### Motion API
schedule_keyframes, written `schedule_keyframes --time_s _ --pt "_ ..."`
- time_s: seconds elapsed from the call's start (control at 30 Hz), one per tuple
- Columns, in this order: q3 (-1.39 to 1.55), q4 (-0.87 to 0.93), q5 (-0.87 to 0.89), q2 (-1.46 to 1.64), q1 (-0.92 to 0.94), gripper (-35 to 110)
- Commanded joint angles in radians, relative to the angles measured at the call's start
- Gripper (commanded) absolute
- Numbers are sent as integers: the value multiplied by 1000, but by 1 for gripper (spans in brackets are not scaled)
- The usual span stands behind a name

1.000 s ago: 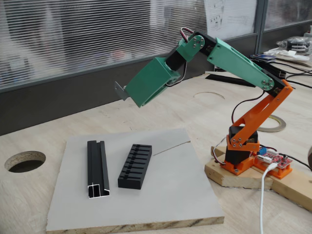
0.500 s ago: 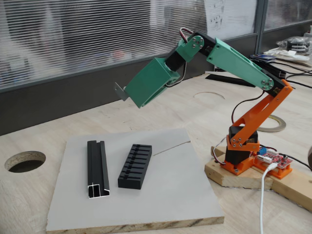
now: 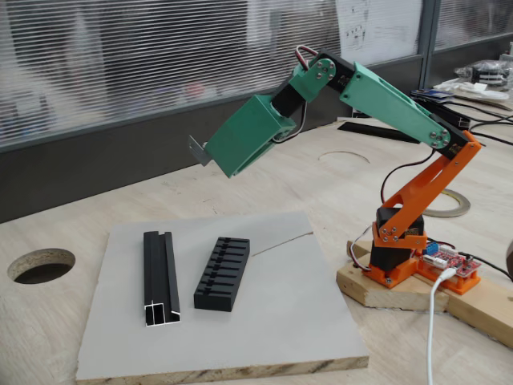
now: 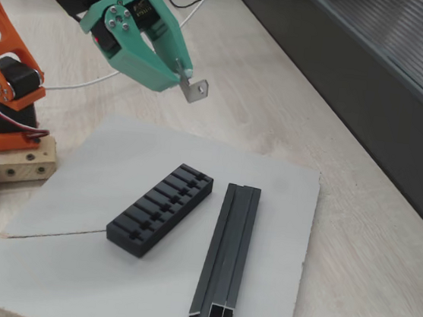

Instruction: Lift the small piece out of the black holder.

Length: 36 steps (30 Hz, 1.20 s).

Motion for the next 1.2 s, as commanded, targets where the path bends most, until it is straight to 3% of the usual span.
schedule_keyframes --time_s 0.0,1.17 --pt "-31 17 15 18 -3 3" --pt "-31 17 15 17 -3 3"
